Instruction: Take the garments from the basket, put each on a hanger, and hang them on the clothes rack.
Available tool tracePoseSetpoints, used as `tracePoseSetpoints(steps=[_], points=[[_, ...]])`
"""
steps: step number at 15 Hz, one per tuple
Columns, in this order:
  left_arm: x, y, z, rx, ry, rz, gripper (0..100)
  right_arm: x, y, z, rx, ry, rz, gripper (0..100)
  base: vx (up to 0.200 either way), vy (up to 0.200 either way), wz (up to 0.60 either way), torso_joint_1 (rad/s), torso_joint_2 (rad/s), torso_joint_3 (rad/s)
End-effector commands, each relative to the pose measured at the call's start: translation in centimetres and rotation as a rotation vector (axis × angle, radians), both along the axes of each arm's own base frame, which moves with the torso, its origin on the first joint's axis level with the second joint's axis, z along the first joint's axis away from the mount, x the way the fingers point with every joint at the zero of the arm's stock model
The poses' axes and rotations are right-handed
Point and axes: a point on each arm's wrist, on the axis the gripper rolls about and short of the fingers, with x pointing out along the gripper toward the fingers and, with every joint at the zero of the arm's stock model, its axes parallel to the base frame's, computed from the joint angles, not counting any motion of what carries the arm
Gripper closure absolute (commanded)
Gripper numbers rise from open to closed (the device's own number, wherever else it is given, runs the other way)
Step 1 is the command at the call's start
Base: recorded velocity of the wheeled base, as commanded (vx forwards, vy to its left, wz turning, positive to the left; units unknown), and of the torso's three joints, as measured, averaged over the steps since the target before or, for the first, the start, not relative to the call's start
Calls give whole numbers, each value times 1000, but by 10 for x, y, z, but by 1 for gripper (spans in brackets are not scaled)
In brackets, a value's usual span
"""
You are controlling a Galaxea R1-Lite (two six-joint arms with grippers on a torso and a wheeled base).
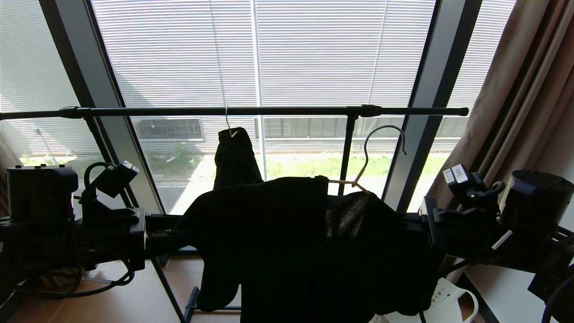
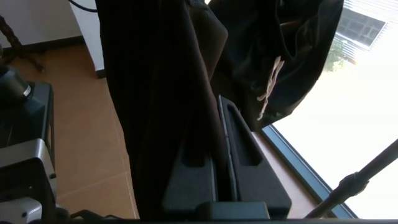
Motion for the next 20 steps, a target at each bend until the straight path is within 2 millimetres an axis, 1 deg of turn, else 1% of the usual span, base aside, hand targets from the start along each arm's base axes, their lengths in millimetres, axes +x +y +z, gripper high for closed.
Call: tracePoseSetpoints(steps=[1, 2, 4, 5, 8, 13, 20], points=[[1, 1, -3, 0, 13, 4, 100, 2, -1, -1, -1, 4, -7, 100, 0, 0, 0, 0, 0, 0], [0, 1, -3, 0, 14, 6, 100, 2, -2, -1, 0, 1, -9, 100, 0, 0, 0, 0, 0, 0], [-12, 6, -4, 0, 16, 24, 100, 5, -6, -1, 0, 4, -27, 100, 0, 0, 0, 0, 0, 0], [-15, 8, -3, 1, 10, 33, 100, 6, -6, -2, -1, 7, -32, 100, 0, 0, 0, 0, 0, 0], [-26, 20, 3, -1, -18, 85, 100, 16, -14, -6, -3, 16, -65, 100, 0, 0, 0, 0, 0, 0], [-26, 33, 3, -1, -18, 147, 100, 24, -25, -7, -3, 17, -108, 100, 0, 0, 0, 0, 0, 0], [-26, 38, 1, -2, -9, 170, 100, 25, -30, -5, 5, 10, -101, 100, 0, 0, 0, 0, 0, 0]])
